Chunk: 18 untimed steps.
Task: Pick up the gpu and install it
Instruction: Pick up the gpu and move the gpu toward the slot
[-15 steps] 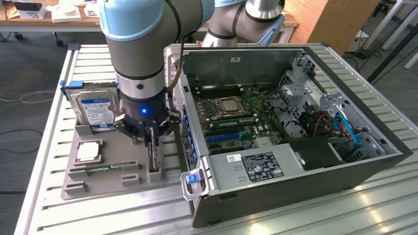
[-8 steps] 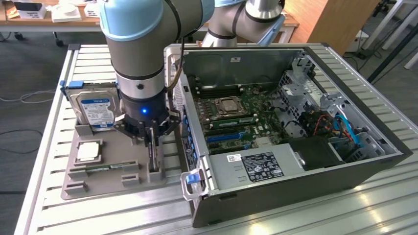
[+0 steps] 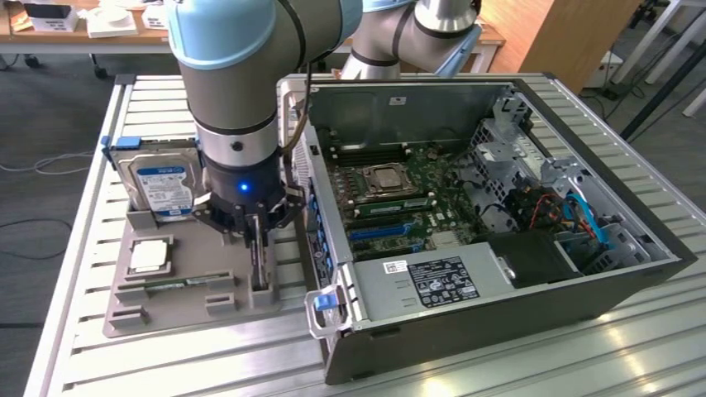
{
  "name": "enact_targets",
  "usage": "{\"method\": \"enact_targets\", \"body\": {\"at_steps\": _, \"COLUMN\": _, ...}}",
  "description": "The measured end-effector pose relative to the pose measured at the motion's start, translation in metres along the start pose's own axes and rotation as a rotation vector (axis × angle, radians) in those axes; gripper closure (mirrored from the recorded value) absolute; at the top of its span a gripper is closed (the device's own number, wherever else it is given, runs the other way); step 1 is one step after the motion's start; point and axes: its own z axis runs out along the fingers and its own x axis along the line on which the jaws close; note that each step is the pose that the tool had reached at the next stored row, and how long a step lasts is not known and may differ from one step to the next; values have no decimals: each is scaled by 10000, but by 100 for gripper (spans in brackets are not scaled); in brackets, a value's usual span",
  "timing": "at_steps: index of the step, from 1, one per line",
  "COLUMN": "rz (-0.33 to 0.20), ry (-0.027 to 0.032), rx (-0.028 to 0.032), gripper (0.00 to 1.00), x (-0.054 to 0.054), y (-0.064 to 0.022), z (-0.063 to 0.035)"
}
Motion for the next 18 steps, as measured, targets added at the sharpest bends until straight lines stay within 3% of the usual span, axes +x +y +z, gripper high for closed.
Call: {"method": "enact_targets", "body": {"at_steps": 18, "rz": -14, "ry": 4, "rx": 5, "gripper": 73, "x": -7, "y": 9, "z": -303}}
